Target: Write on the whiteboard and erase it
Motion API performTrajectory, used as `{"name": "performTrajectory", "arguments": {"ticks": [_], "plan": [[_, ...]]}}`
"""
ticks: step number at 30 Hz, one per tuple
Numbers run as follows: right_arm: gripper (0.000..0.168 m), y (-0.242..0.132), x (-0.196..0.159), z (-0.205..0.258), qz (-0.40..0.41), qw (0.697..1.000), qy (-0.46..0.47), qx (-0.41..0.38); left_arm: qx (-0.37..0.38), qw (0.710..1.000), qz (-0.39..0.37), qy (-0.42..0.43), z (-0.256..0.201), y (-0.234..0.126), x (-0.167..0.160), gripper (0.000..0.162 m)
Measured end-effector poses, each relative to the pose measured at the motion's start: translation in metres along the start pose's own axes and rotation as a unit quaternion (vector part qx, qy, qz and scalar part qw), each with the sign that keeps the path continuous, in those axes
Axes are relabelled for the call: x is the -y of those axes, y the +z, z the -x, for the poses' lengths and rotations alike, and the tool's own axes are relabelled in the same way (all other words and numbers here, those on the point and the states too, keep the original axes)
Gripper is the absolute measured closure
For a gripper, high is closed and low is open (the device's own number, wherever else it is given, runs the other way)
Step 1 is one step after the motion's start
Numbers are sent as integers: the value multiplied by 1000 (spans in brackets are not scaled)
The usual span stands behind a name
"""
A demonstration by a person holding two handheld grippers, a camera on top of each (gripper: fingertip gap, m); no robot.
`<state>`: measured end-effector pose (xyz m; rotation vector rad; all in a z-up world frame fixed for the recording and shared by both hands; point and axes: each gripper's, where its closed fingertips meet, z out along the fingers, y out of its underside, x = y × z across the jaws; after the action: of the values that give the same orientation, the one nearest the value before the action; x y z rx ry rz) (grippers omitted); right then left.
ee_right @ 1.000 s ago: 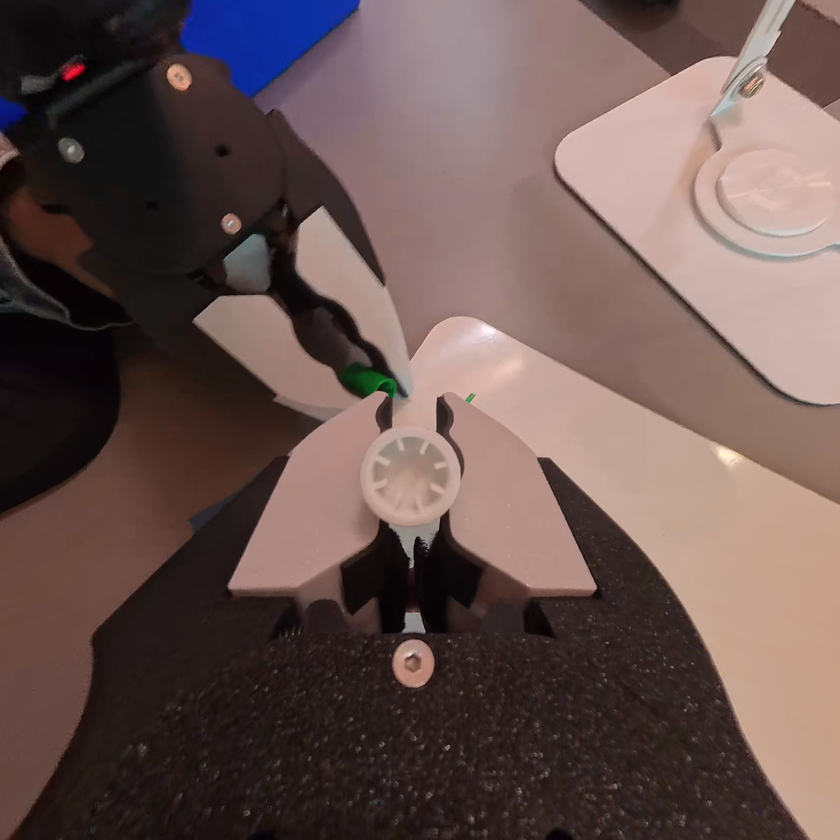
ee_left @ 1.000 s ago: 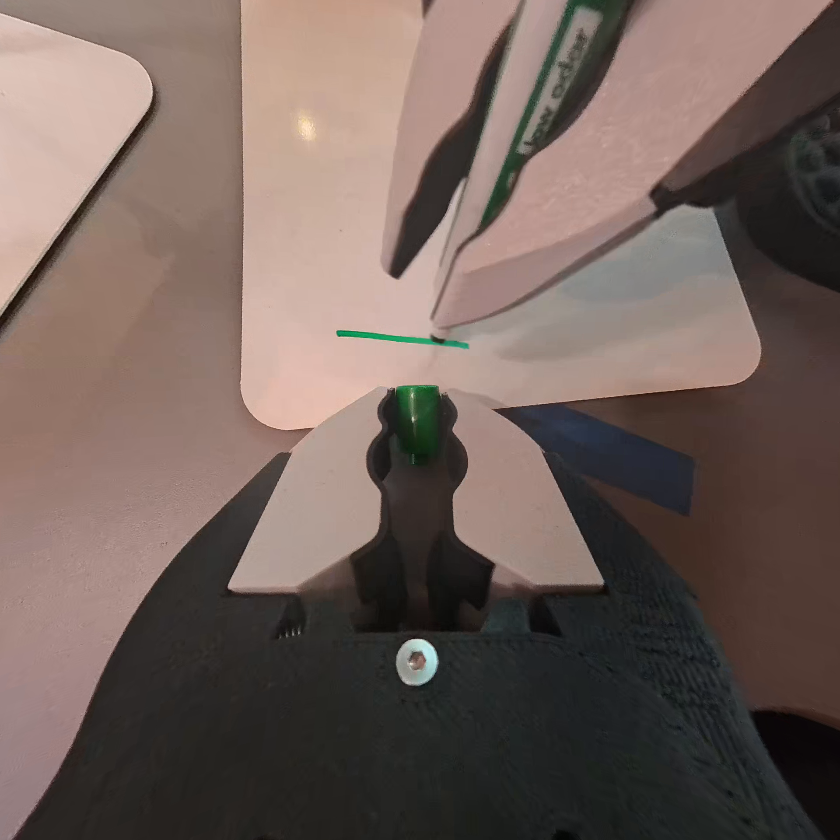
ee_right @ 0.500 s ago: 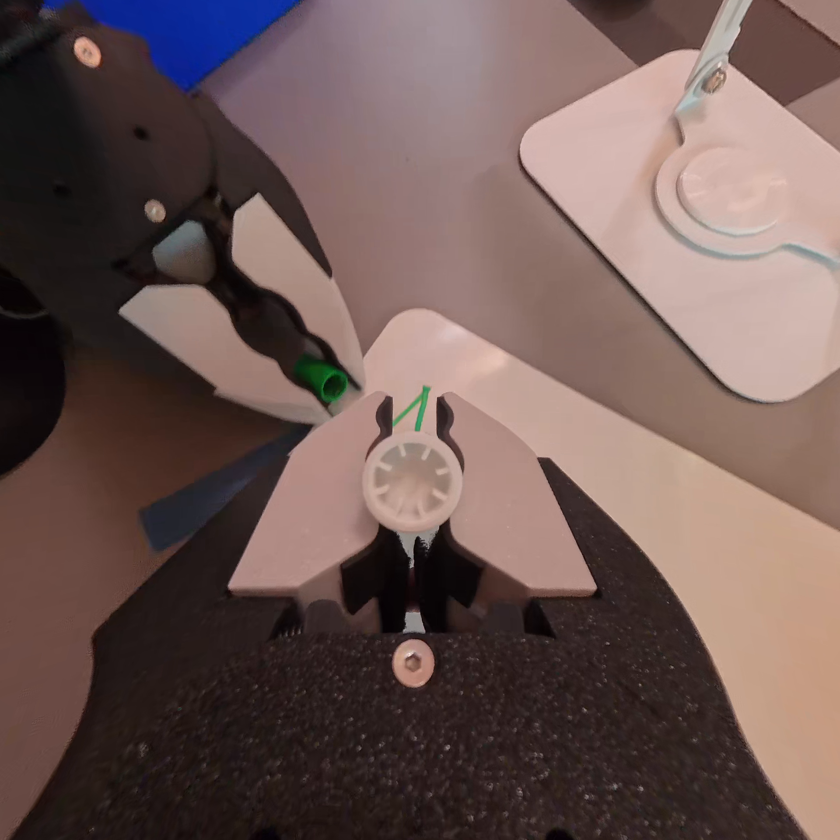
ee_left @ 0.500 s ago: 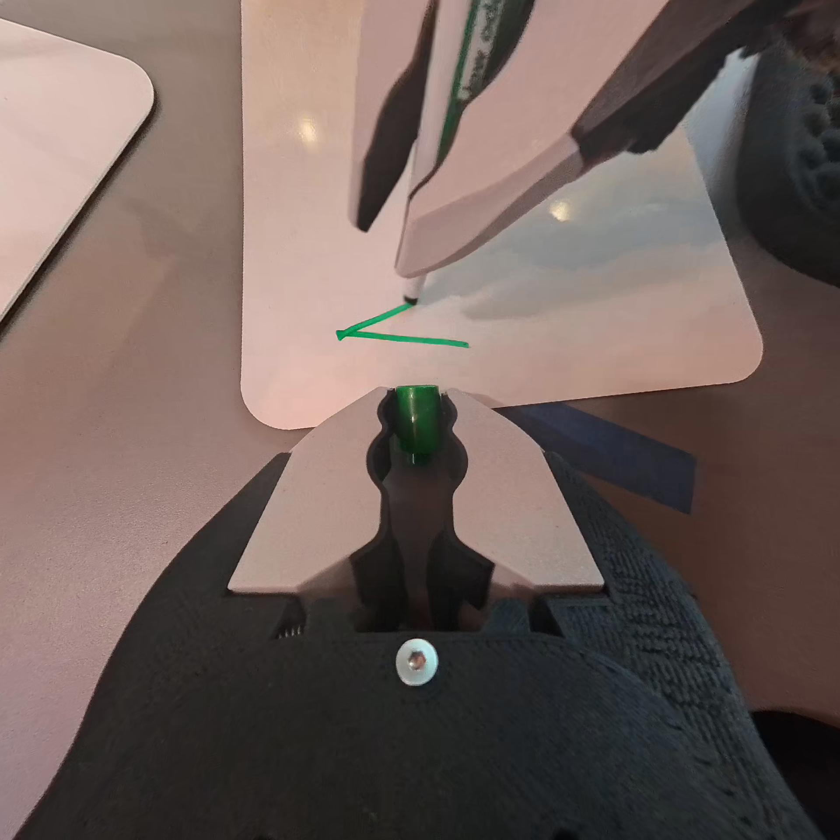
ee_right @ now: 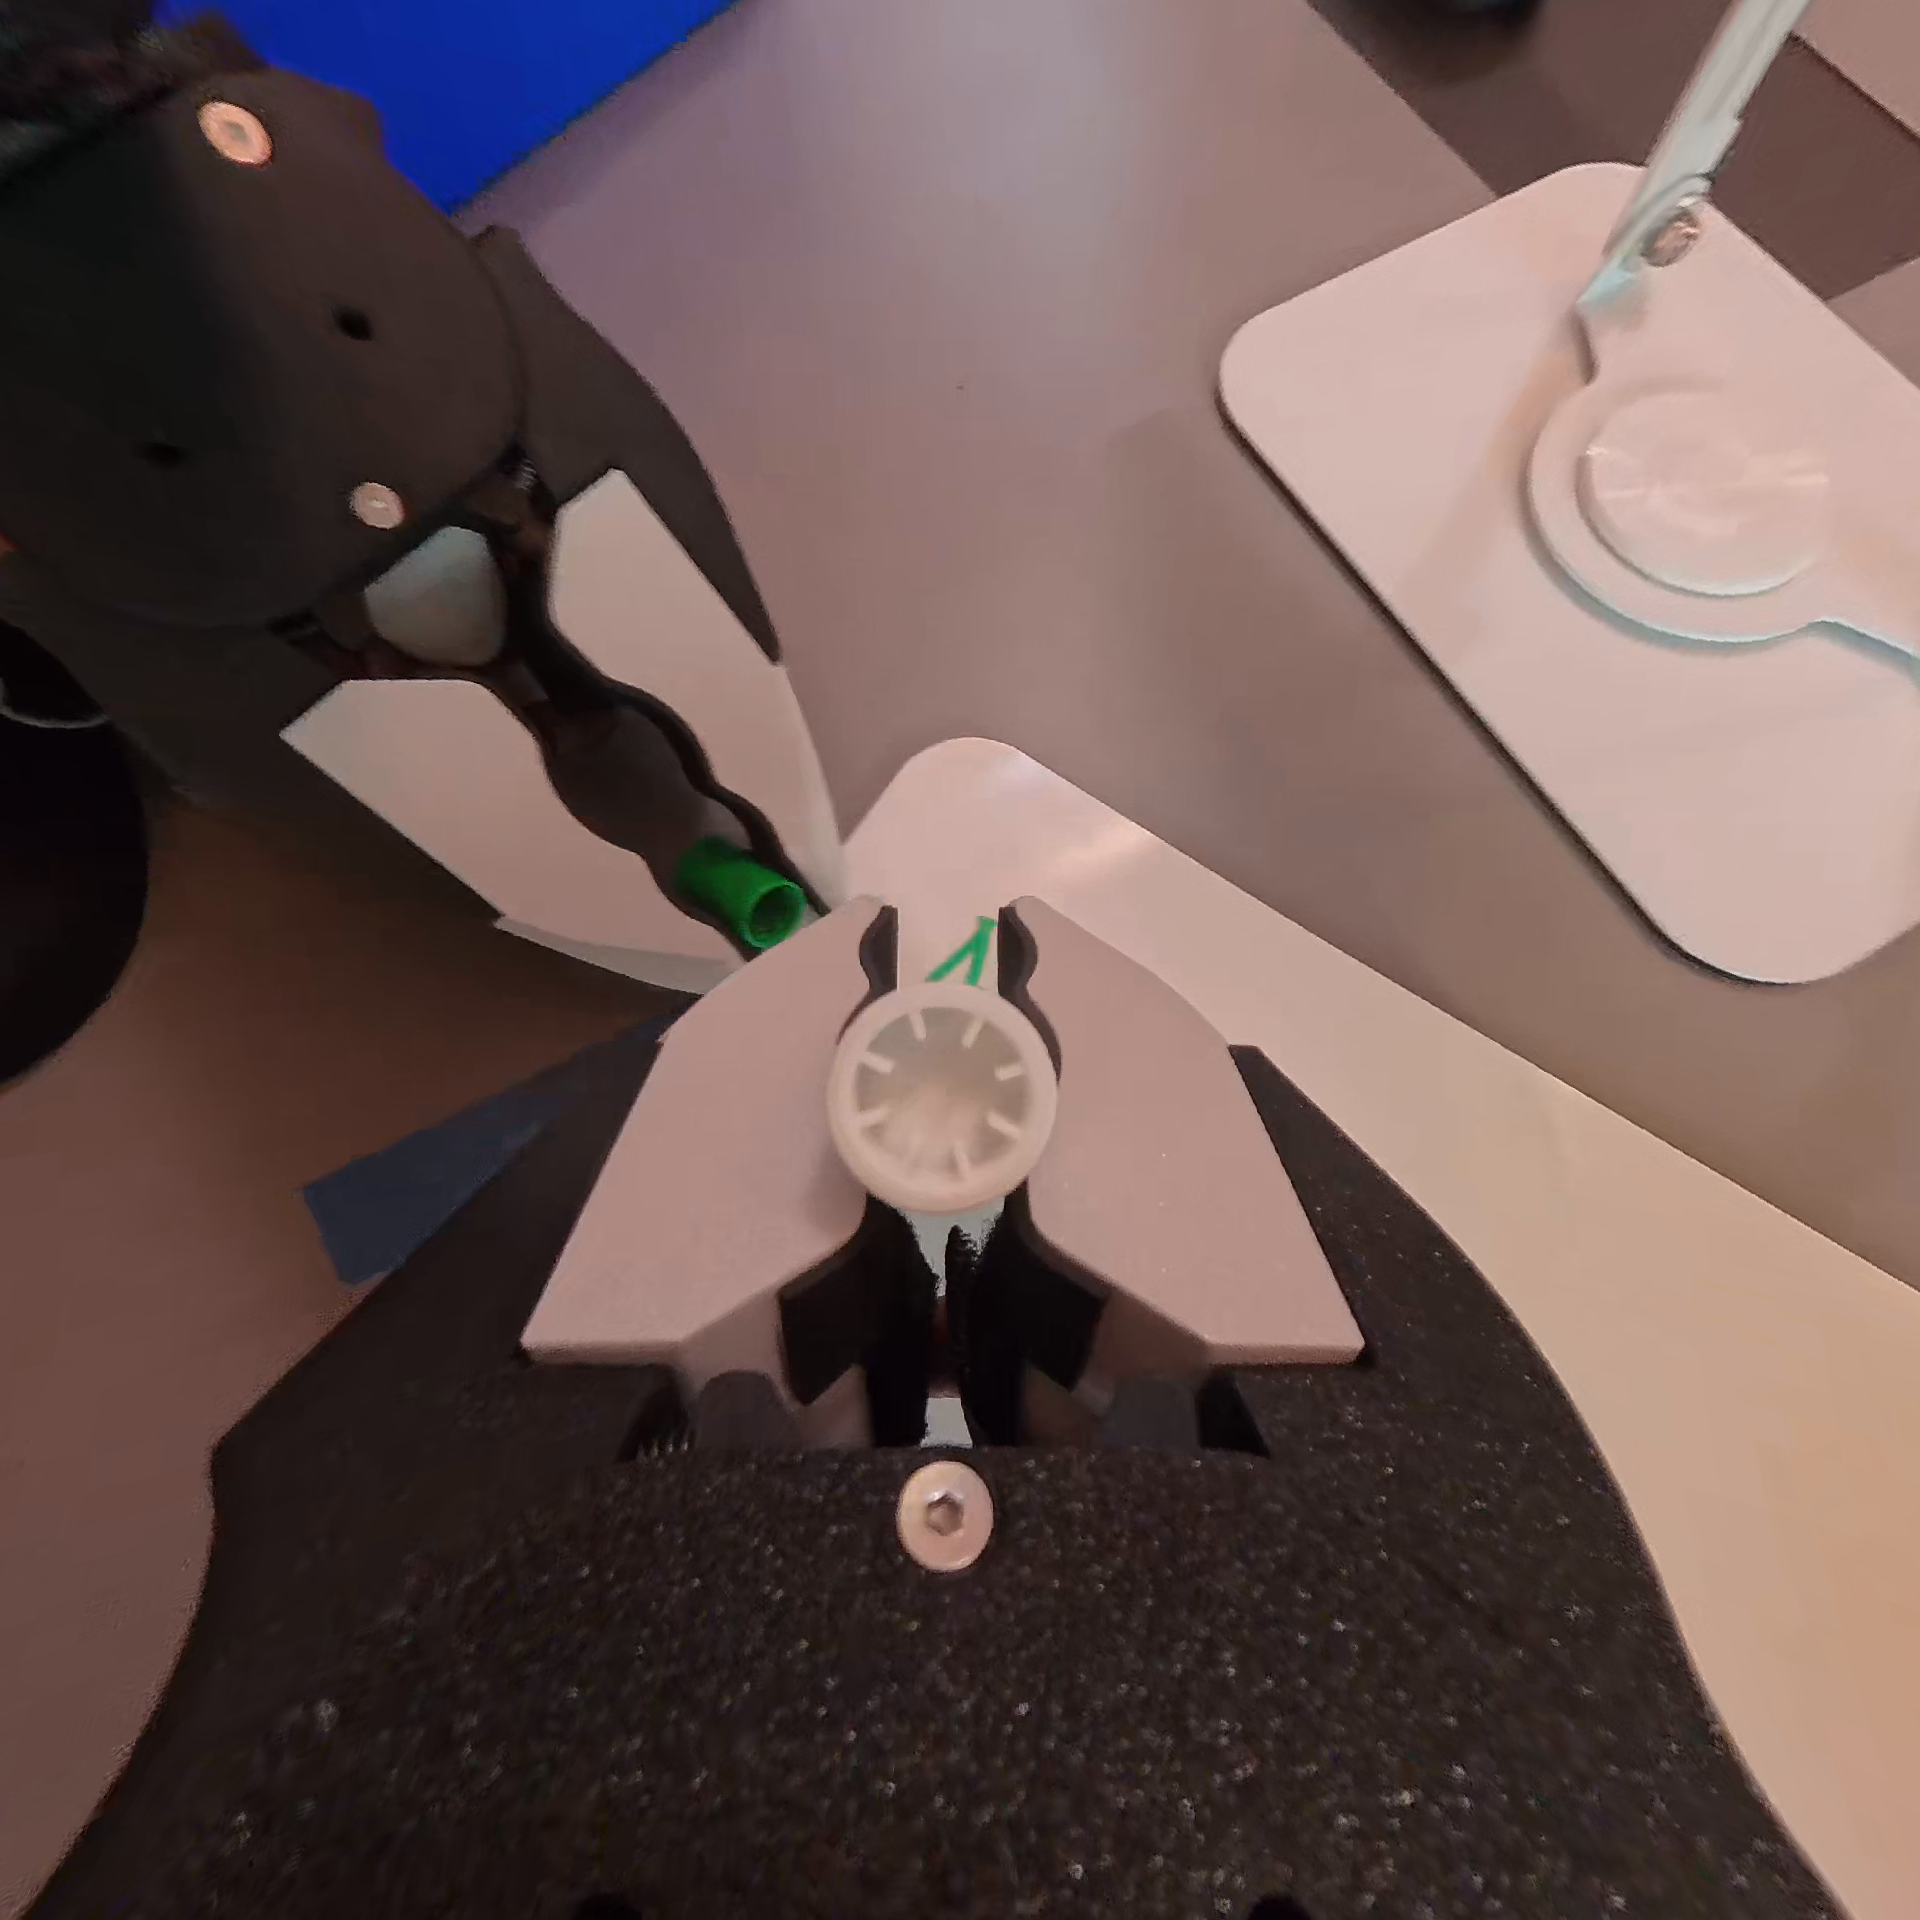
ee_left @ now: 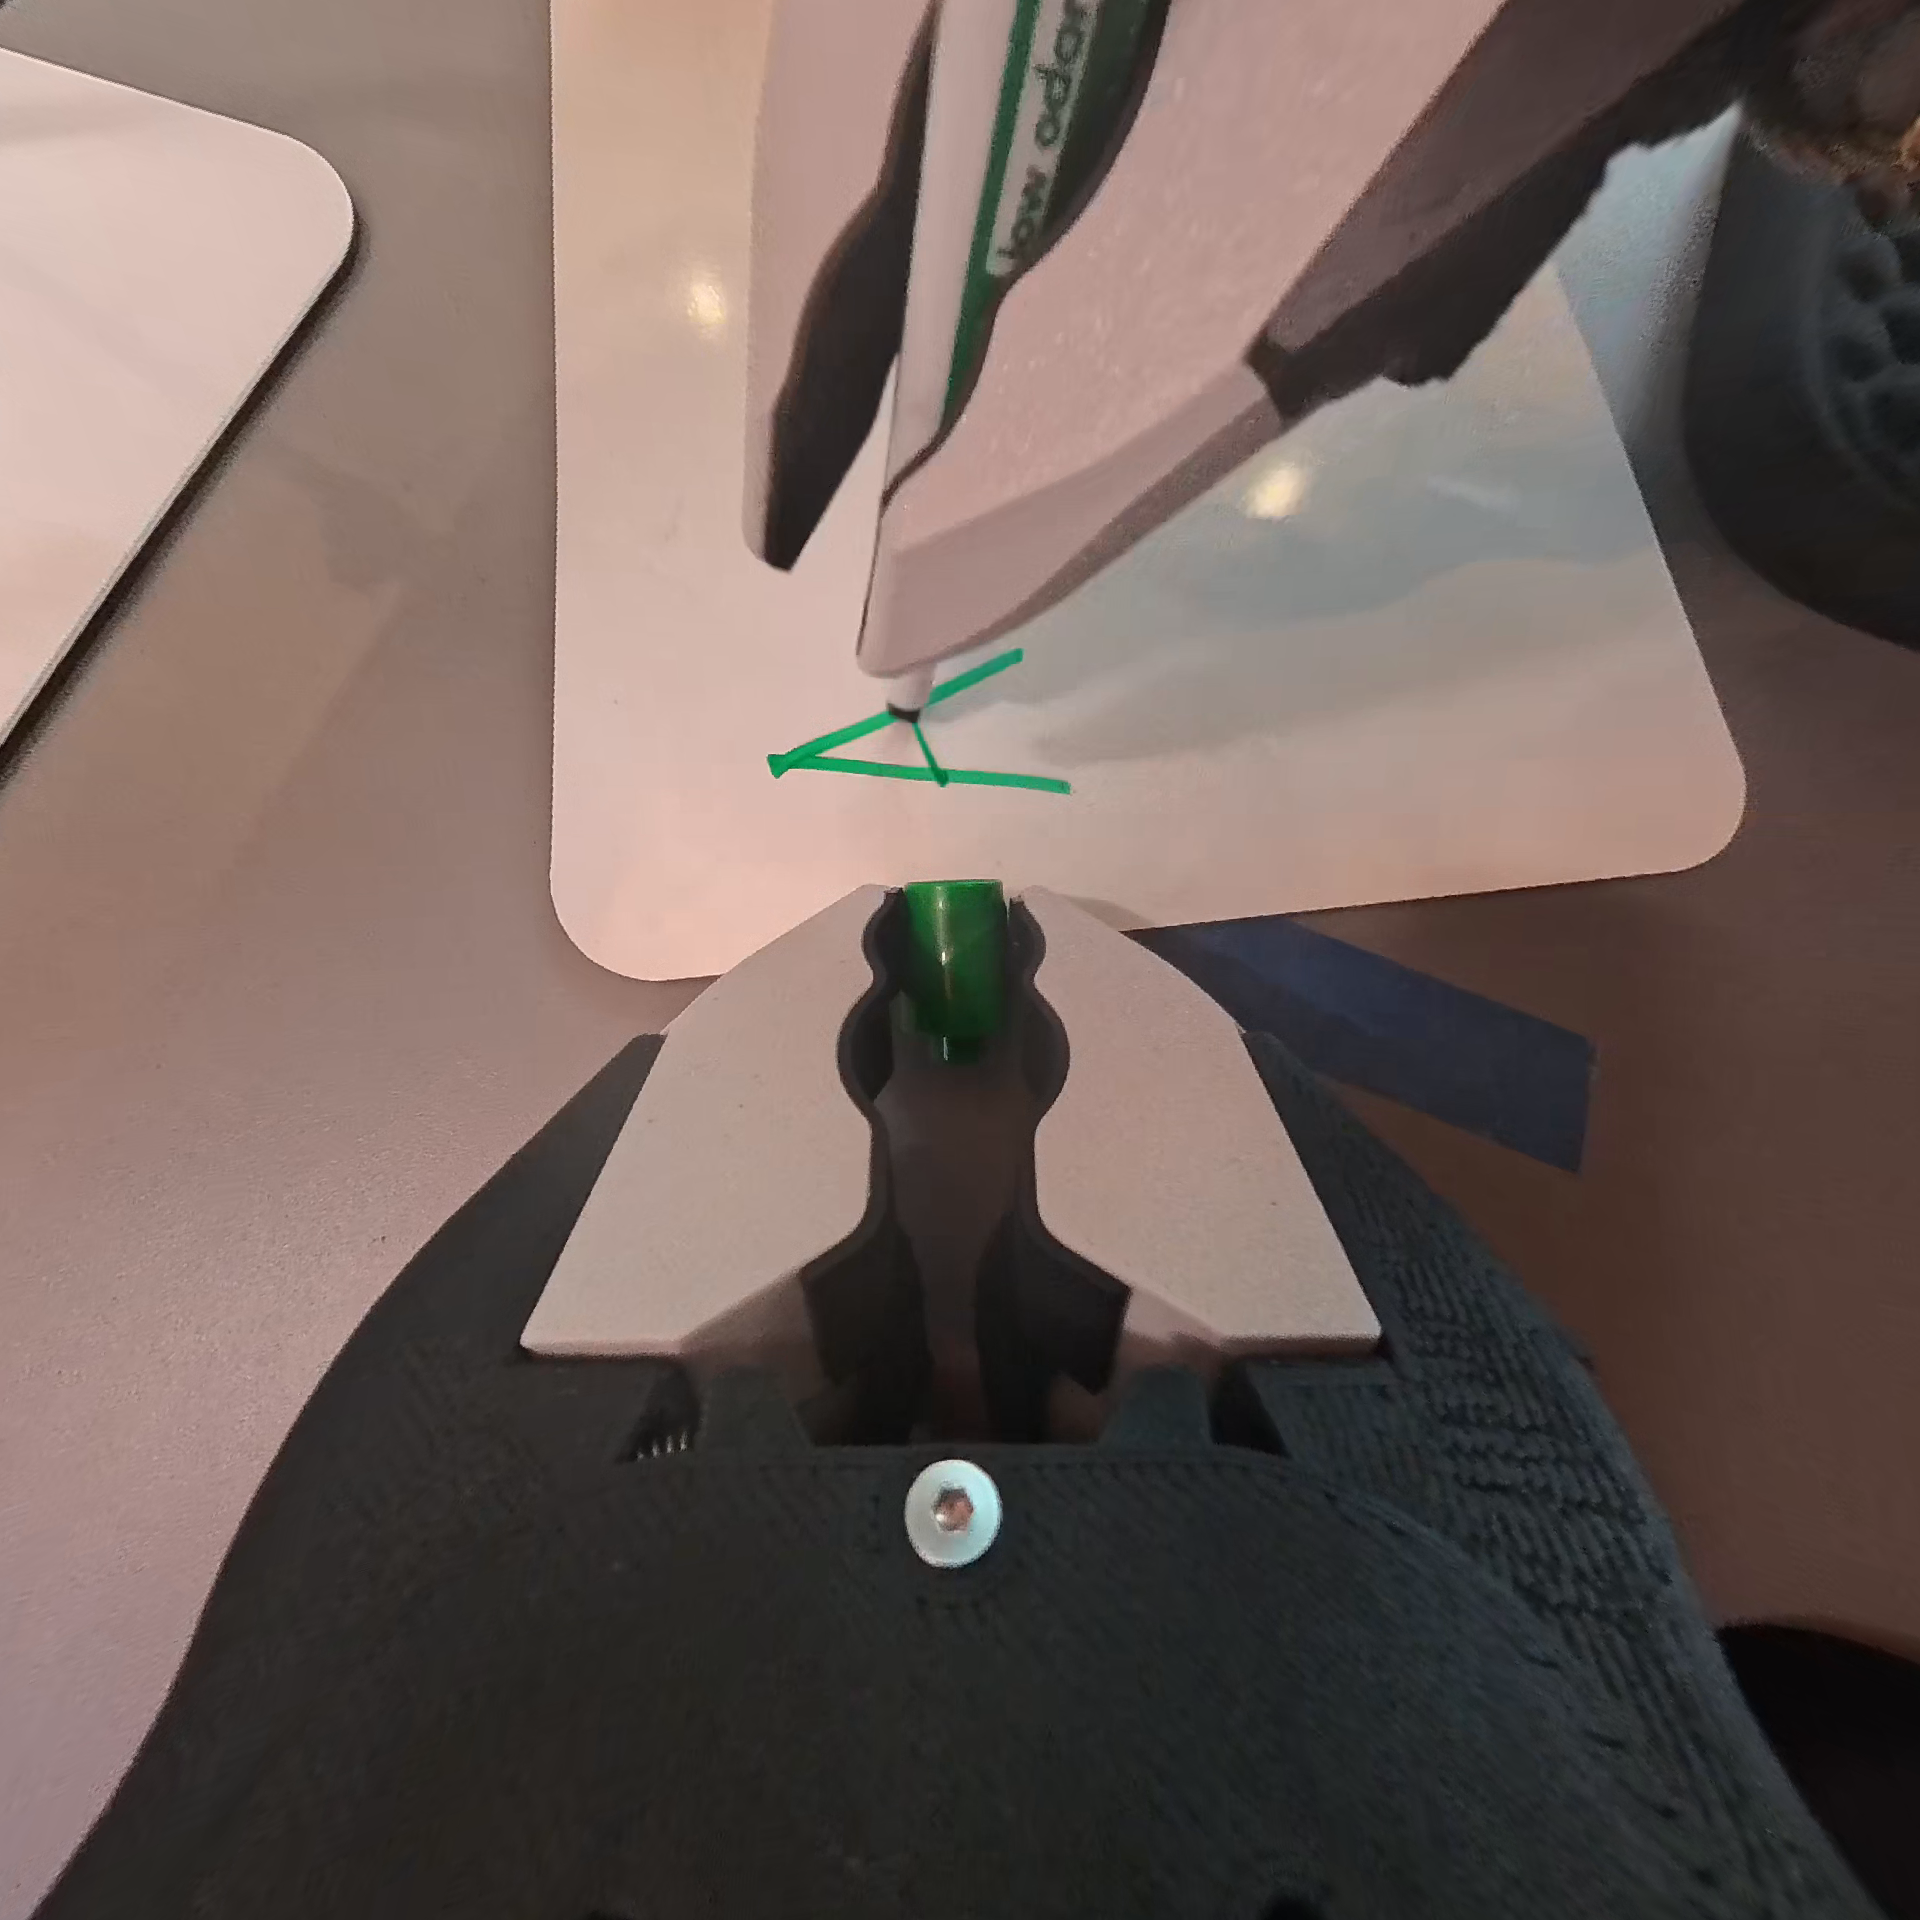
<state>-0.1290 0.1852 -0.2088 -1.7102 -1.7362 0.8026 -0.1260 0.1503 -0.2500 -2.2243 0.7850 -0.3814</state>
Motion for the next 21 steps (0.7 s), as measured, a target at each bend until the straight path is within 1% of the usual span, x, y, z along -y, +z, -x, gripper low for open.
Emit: {"name": "performTrajectory", "arguments": {"ticks": [3,8,16,21], "plan": [[149,0,7,-9,-20,1000,8,-2,0,1000,0,0,0,0,0,141],[149,9,10,-19,-21,1000,5,-12,0,1000,0,0,0,0,0,141],[149,-20,-19,-6,16,1000,22,-11,0,1000,-1,0,0,0,0,141],[149,-6,-5,-12,-4,1000,12,-9,1,1000,0,1,0,0,0,142]]}}
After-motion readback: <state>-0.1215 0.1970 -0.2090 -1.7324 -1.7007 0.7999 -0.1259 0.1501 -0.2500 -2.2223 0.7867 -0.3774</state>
